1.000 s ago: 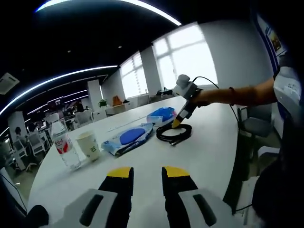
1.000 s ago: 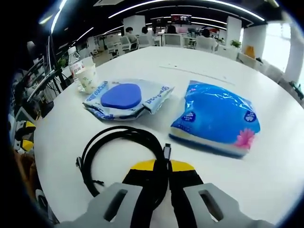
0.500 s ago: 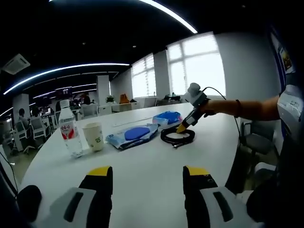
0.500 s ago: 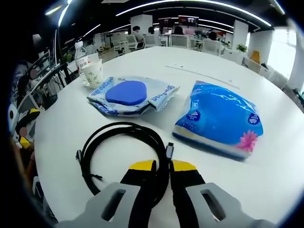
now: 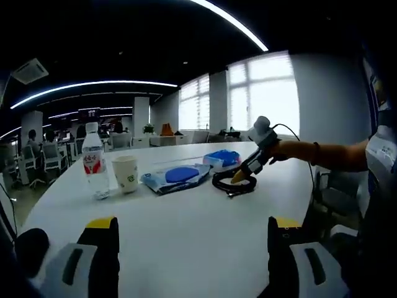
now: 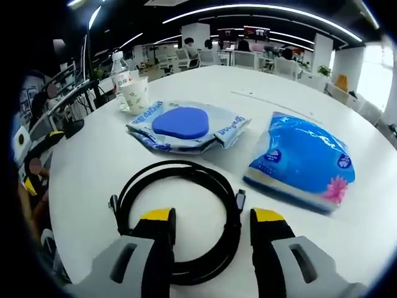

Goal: Arrange the tabletop items into an orderly group along one side of the table until the central work area is clear of visible clutter.

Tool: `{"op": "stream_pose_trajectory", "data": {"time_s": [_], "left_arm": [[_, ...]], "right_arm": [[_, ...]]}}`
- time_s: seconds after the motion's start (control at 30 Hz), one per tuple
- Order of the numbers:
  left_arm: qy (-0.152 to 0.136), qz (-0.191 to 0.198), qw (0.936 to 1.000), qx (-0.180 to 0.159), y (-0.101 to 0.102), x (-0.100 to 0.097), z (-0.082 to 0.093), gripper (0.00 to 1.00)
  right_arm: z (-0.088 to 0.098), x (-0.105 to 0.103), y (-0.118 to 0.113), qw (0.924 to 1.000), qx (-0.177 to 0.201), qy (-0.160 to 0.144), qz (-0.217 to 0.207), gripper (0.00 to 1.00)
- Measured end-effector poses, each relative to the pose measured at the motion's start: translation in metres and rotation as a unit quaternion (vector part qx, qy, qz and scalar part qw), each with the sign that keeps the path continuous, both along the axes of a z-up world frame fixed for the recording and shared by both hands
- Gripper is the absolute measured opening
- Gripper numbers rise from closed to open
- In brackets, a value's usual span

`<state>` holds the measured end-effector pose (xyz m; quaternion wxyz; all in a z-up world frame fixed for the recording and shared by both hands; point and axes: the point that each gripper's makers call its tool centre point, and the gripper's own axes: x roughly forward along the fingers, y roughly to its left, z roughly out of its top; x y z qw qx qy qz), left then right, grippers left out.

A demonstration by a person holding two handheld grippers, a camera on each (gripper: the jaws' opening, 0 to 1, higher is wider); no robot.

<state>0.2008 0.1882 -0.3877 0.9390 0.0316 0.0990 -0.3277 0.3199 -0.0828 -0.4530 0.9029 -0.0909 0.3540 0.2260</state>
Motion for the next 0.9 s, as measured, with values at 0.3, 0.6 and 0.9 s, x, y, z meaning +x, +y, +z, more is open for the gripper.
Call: {"op": "stream_pose_trajectory", "data": {"time_s": [0.3,0.6,0.9], "left_arm": [[-0.002,0.011,0.9999,-0.001,0.004,0.004,0.001,1.00],[-0.011,0.014,0.9998,0.000,0.003,0.005,0.003,1.00],[-0.010,0.014,0.9998,-0.001,0.002,0.006,0.002,0.99]], "right_arm": [[0.023,-0.013,-0.006,0.9977,0.055,-0.036,-0.014,0.49],[0.039,-0.029,-0.020,0.9935,0.069,-0.090,-0.015,0.56],[0.044,-0.044,-0.026,0.9914,0.079,-0.103,-0.013,0.55]]}}
